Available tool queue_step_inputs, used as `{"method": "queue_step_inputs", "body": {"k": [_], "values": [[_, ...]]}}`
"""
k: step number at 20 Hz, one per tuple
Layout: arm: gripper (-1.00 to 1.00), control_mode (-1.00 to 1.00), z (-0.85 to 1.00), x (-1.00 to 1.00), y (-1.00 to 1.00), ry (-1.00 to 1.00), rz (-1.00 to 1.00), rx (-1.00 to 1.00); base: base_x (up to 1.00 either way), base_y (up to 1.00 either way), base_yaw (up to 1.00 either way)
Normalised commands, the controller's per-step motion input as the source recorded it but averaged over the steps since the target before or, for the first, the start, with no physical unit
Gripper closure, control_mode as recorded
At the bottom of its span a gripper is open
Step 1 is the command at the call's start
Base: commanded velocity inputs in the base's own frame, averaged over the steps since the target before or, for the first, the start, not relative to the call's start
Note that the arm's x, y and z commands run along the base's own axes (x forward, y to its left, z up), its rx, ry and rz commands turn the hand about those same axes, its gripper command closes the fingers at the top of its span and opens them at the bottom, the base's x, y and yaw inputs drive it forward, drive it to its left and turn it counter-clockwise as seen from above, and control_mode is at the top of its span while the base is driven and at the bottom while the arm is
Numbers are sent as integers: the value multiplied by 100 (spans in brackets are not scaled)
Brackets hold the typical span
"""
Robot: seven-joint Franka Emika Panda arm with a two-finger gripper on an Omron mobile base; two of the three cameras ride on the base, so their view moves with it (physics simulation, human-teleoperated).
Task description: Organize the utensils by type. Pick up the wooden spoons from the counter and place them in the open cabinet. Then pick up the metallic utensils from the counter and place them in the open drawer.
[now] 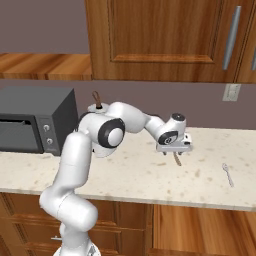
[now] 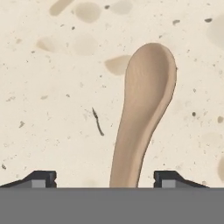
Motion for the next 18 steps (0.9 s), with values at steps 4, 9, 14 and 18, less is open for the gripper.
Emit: {"method": "queue_step_inputs", "body": {"k": [4, 9, 14, 18], "values": [[100, -100, -41, -4, 0, 5, 0, 0, 0, 0, 0], [100, -100, -32, -22, 0, 1, 0, 0, 0, 0, 0], [100, -100, -8, -39, 0, -1, 0, 0, 0, 0, 0], [100, -100, 31, -57, -1, 0, 0, 2, 0, 0, 0]]}}
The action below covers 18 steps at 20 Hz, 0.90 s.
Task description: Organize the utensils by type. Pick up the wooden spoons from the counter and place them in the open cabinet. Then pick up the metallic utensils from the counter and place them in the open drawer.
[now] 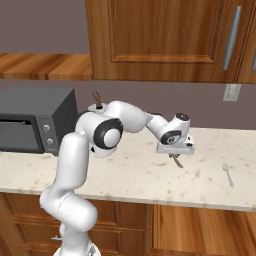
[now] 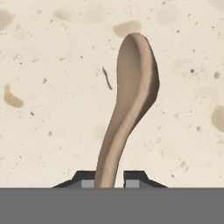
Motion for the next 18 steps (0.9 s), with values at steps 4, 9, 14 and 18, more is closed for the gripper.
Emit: {"method": "queue_step_inputs", "body": {"k": [4, 9, 14, 18], "values": [[100, -100, 65, -74, 0, -4, 7, 6, 0, 0, 0], [100, -100, 66, -79, 8, -8, 20, 0, 0, 0, 0], [100, -100, 58, -70, 28, -2, 34, -12, 0, 0, 0], [100, -100, 63, -68, 33, 0, 34, -11, 0, 0, 0]]}}
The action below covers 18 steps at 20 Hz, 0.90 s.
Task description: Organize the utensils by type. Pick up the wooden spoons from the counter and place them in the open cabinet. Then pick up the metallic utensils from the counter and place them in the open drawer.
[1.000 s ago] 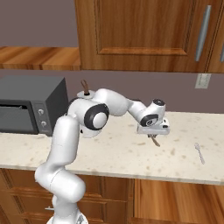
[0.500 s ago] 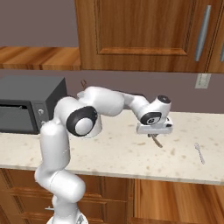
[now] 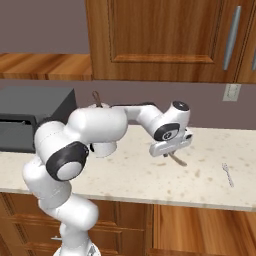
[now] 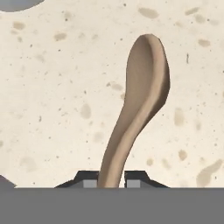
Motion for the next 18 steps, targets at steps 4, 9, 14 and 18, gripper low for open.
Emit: {"method": "queue_step_inputs", "body": {"k": [4, 9, 14, 18], "values": [[100, -100, 67, -63, 41, 0, 32, -7, 0, 0, 0], [100, -100, 58, -57, 48, -3, 24, -8, 0, 0, 0], [100, -100, 54, -56, 56, -8, 14, -11, 0, 0, 0], [100, -100, 60, -55, 55, -11, 6, -7, 0, 0, 0]]}}
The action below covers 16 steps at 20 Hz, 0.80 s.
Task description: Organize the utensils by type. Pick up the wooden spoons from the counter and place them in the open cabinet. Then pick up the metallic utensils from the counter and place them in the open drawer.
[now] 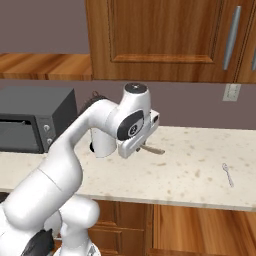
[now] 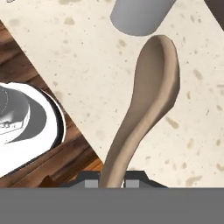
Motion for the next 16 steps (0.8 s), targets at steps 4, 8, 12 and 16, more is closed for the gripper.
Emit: {"method": "queue_step_inputs", "body": {"k": [4, 8, 12, 16], "values": [[100, -100, 55, -46, 61, -11, 1, -9, 0, 0, 0], [100, -100, 46, -43, 60, -12, 1, -13, 0, 0, 0], [100, -100, 41, -43, 53, -8, 3, -11, 0, 0, 0], [100, -100, 37, -40, 50, -2, 6, -7, 0, 0, 0]]}}
